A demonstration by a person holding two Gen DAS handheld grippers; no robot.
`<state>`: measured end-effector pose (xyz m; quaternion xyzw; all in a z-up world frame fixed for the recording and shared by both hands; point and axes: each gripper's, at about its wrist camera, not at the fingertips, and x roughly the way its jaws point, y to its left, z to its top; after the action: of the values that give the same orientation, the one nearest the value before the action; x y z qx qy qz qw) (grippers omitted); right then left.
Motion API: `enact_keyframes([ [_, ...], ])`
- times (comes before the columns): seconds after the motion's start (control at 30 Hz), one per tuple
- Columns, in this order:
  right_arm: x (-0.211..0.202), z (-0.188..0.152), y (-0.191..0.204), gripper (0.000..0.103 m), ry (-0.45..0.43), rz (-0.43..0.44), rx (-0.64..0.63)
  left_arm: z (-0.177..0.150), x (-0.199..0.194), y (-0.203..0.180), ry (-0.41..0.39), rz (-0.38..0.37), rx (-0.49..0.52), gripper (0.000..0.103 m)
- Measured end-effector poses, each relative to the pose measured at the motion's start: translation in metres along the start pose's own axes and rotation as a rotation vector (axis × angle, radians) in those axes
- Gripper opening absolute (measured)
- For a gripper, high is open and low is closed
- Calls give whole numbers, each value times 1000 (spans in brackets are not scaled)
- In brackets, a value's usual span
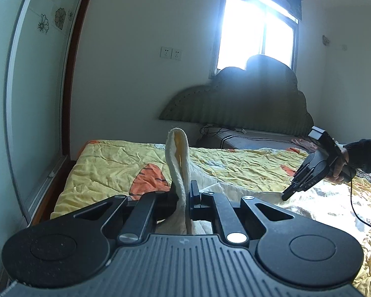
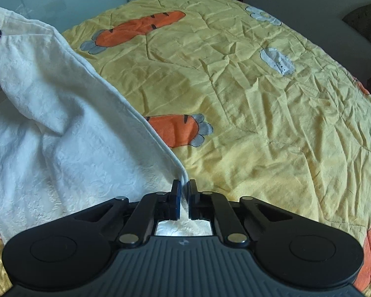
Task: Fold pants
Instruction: 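Grasp the pants edge with the right gripper while the left gripper holds its end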
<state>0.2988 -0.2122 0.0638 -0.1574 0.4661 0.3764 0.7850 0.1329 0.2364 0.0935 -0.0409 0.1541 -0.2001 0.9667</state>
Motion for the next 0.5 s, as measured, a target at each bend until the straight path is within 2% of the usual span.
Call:
enact_keyframes([
  [0.17,-63,-29,41,5,-130,33,-13,-4,-7,9,29,-1,-69,11],
  [0.2,-73,-38,51,5,-149,46,-16,-5,-9,12,40,-2,-92,20],
  [0.23,-82,-50,62,5,-165,61,-18,-8,-12,14,52,-3,-118,23],
  [0.27,-89,-61,72,5,-178,76,-10,-10,-15,17,61,-2,-149,36],
  [0.3,-92,-72,82,5,-185,91,-1,-14,-21,20,68,18,-179,53],
  [0.37,-93,-96,101,5,-186,109,23,-23,-34,25,62,38,-240,73],
  [0.5,-81,-118,112,5,-200,114,98,-37,-63,27,84,80,-341,85],
])
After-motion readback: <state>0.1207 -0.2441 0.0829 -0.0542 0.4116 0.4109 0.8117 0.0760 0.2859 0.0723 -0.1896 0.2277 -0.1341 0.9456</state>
